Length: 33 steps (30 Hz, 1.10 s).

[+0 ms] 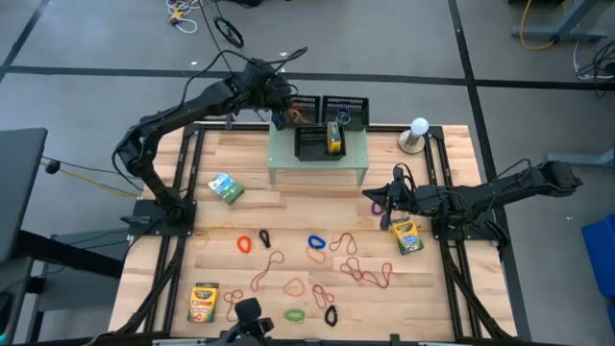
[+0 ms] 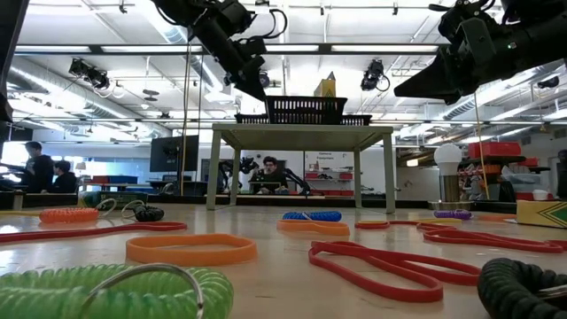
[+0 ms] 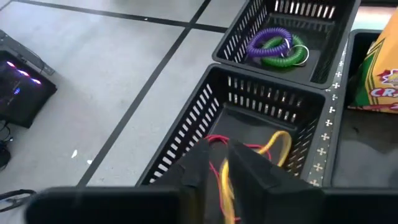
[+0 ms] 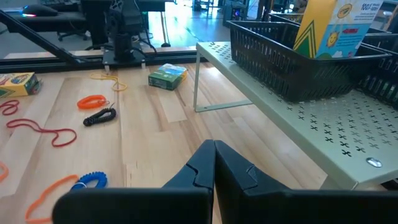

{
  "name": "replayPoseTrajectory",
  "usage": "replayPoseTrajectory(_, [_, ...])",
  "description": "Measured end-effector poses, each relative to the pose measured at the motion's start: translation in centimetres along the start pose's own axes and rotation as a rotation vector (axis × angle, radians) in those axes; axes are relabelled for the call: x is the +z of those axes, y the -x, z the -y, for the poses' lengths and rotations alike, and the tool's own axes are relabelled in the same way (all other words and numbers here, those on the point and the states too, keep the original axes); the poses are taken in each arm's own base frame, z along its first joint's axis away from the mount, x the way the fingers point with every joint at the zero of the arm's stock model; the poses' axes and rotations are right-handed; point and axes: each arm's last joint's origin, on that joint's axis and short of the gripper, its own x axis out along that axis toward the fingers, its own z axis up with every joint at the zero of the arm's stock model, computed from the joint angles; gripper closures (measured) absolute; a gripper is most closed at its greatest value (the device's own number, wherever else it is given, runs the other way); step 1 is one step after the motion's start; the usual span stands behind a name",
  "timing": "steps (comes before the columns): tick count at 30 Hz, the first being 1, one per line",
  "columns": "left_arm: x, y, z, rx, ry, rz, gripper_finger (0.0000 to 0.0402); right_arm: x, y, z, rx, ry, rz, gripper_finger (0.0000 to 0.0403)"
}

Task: Pick & Place Office Desk Supplies
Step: Put the yellow rubberband into the top left black bin, then put the blue spiral keychain the top right black bin

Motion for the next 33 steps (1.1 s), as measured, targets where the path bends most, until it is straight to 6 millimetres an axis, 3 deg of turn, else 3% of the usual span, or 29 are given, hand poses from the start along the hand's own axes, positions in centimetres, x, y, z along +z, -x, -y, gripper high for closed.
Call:
replayPoseTrajectory(9, [0.0,0.2,-0.3,0.085,-0.037,-0.029,0.0257,0.0,0.0,0.0,0.000,0.000,0.000,0.0396])
replayPoseTrajectory(15, [0.3,1.6,-0.6,0.111,-0.039,-0.003,0.0271,0.0,0.0,0.0,0.000,0.000,0.000,0.0396])
replayPoseTrajectory(24, [0.7,3.8,-0.9,0.018,-0.011,0.067,0.0296,0.0,0.0,0.0,0.000,0.000,0.000,0.0396])
replayPoseTrajectory(29, [0.1,3.8,0.2,-0.011,-0.048,-0.024,0.0275,0.0,0.0,0.0,0.000,0.000,0.000,0.0396])
replayPoseTrajectory(33, [0.1,5.5,1.4,-0.057,-0.059,-0.046,0.0271,0.0,0.0,0.0,0.000,0.000,0.000,0.0396])
